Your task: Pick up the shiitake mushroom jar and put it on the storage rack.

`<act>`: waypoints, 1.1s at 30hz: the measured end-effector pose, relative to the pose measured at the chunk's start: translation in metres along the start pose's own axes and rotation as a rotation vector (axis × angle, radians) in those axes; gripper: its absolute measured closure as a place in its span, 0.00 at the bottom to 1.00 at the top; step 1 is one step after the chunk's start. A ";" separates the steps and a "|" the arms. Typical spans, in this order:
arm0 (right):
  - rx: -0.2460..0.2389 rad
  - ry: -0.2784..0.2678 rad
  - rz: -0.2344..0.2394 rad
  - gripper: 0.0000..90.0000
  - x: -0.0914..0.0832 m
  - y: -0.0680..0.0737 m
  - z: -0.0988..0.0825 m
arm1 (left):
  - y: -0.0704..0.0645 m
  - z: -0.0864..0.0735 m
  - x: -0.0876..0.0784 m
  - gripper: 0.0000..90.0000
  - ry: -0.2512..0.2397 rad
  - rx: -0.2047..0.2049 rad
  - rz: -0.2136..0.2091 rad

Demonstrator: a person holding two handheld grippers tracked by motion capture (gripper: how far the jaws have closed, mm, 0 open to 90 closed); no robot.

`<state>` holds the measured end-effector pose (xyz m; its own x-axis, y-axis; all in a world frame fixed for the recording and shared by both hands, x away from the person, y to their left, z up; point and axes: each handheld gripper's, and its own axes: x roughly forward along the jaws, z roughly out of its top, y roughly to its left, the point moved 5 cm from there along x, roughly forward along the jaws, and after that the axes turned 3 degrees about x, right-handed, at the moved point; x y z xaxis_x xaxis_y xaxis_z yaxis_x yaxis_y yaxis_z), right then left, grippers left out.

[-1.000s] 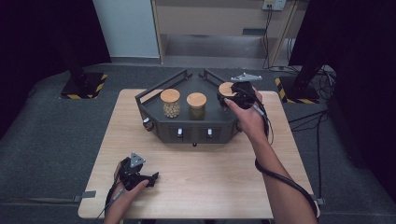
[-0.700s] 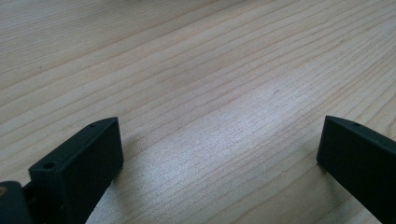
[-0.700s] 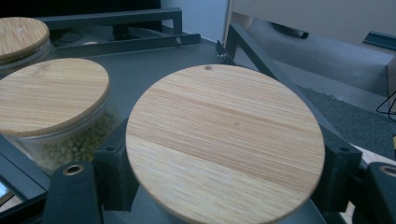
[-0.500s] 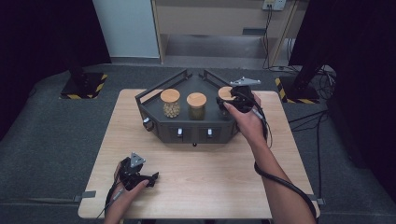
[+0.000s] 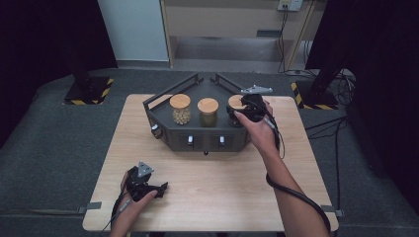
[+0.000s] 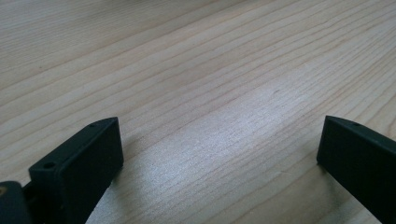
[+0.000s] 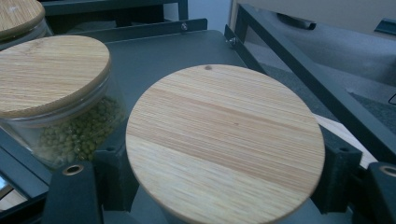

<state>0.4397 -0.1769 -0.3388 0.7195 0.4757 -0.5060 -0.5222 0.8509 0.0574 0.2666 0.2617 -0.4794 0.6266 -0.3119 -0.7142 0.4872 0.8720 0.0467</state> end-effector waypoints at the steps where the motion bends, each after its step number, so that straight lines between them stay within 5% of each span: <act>1: 0.002 0.001 0.001 0.28 0.000 0.000 0.000 | 0.000 0.000 0.000 0.00 0.000 0.000 0.000; 33: 0.022 -0.018 0.015 0.28 0.005 -0.003 -0.009 | 0.000 0.000 0.000 0.00 0.000 0.000 0.000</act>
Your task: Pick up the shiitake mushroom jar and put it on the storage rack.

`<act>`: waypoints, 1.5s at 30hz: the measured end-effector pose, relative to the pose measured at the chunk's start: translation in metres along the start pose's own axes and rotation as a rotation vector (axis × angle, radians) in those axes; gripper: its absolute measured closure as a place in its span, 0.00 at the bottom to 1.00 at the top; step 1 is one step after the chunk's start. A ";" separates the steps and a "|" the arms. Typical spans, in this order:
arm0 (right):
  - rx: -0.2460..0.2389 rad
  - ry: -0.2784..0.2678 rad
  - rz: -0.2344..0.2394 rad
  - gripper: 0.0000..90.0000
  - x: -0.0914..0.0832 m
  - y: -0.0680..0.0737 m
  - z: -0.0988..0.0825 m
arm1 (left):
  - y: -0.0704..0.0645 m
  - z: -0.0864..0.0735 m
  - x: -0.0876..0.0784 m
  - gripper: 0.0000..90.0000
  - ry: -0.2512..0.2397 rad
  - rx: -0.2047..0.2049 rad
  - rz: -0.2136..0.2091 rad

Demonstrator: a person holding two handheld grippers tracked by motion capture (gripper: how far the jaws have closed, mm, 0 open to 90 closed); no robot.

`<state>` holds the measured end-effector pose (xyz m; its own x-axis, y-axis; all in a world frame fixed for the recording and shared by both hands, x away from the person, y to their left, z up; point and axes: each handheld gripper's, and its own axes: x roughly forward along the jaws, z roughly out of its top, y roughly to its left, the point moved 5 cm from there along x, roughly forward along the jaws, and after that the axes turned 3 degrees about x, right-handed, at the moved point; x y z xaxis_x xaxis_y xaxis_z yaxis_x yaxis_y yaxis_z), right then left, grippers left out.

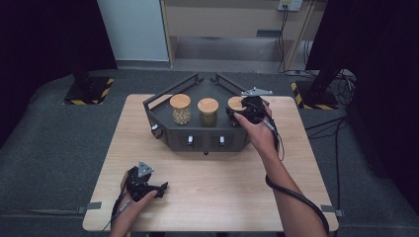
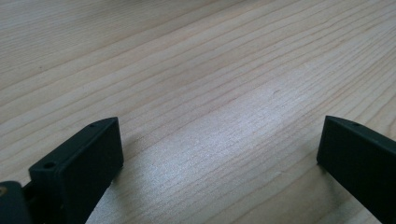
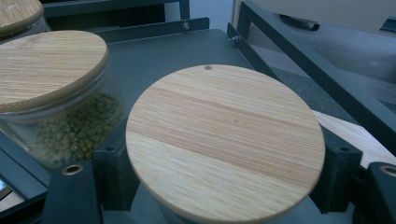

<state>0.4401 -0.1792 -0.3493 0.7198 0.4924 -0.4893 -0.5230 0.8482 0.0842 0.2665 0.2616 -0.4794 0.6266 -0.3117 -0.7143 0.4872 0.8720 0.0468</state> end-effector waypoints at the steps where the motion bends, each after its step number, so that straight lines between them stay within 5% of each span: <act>1: 0.000 0.000 0.002 0.28 0.000 0.000 0.000 | 0.000 0.000 0.000 0.00 0.000 0.000 0.000; 11: -0.010 -0.018 0.008 0.12 -0.005 -0.002 -0.004 | 0.000 0.000 0.000 0.00 0.002 0.002 0.000; 19: -0.007 -0.057 0.013 0.05 -0.026 -0.005 -0.007 | 0.000 0.000 0.000 0.00 0.002 0.002 0.000; 34: -0.026 -0.072 0.017 0.03 -0.062 -0.001 -0.018 | 0.000 0.000 0.000 0.00 0.002 0.002 0.000; 45: -0.071 -0.028 0.016 0.03 -0.075 0.003 -0.033 | 0.000 0.000 0.000 0.00 0.002 0.003 -0.001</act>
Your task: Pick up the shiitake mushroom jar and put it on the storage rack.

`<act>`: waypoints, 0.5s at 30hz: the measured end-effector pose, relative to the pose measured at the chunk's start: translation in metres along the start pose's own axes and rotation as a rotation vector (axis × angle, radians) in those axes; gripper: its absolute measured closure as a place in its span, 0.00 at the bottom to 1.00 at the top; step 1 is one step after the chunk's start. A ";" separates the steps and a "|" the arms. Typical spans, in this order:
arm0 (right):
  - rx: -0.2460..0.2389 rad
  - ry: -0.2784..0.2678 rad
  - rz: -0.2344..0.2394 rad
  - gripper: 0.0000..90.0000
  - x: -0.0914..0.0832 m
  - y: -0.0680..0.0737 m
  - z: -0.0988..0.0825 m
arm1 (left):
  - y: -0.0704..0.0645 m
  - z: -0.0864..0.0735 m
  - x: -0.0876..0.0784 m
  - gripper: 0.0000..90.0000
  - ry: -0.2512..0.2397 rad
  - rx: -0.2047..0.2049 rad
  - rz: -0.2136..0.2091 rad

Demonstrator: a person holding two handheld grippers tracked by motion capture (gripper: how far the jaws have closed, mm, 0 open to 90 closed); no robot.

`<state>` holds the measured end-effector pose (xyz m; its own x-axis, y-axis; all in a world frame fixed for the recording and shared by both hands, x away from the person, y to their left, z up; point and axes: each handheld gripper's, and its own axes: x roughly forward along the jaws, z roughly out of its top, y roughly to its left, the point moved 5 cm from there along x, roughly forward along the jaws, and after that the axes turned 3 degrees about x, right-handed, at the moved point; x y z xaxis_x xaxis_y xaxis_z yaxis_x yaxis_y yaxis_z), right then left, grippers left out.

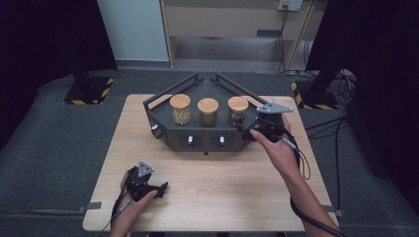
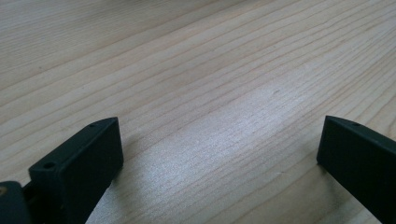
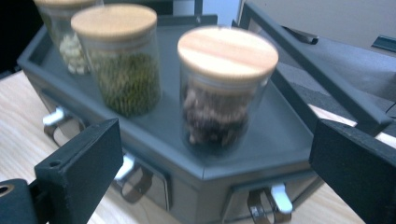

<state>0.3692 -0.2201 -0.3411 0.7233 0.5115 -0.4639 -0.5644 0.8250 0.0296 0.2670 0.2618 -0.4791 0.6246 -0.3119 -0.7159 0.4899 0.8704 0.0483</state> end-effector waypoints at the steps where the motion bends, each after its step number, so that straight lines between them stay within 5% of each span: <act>1: -0.004 0.005 0.001 0.03 -0.001 0.001 -0.002 | 0.000 0.000 0.000 0.00 0.000 0.000 0.000; 15: -0.018 0.041 -0.003 0.03 -0.015 0.008 -0.023 | 0.000 0.000 0.000 0.00 -0.001 0.000 0.001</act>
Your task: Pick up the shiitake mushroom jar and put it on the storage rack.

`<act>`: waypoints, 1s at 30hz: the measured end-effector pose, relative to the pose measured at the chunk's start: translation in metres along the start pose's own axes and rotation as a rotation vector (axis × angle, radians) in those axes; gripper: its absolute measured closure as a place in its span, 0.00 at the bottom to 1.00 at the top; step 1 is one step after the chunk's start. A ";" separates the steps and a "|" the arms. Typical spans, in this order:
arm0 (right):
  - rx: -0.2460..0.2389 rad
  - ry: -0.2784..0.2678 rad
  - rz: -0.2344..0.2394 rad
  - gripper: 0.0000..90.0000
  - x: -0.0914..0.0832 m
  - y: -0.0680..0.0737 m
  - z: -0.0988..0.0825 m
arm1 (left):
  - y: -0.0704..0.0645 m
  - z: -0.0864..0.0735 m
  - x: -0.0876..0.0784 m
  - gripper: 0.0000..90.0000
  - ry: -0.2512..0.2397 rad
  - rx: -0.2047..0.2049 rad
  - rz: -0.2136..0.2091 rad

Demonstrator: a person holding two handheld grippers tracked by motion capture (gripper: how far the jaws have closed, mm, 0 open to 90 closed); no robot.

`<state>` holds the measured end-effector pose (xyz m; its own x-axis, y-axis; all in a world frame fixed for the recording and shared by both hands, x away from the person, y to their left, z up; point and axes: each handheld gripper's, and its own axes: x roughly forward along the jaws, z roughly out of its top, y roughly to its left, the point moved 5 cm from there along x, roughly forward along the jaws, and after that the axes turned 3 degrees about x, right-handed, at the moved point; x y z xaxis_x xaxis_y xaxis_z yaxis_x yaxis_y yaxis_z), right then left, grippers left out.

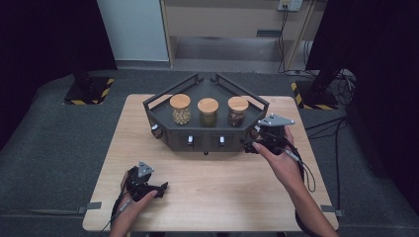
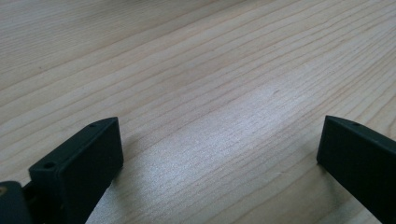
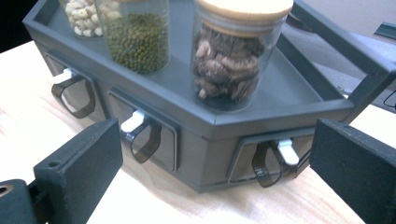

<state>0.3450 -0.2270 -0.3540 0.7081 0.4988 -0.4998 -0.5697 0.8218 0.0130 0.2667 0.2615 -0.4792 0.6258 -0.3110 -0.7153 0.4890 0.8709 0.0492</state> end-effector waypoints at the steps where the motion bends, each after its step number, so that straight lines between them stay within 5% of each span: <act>1: 0.005 -0.001 0.001 0.03 -0.001 0.001 -0.002 | 0.000 0.000 0.000 0.00 0.000 0.000 0.001; 17: 0.004 0.021 -0.001 0.03 -0.012 0.008 -0.024 | -0.001 0.000 0.000 0.00 0.000 -0.004 0.006; 30: 0.021 0.030 -0.005 0.03 -0.020 -0.001 -0.045 | -0.002 0.000 -0.001 0.00 0.001 -0.004 0.007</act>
<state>0.3127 -0.2496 -0.3830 0.6976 0.4868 -0.5257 -0.5572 0.8299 0.0291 0.2654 0.2605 -0.4791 0.6292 -0.3042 -0.7153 0.4816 0.8749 0.0515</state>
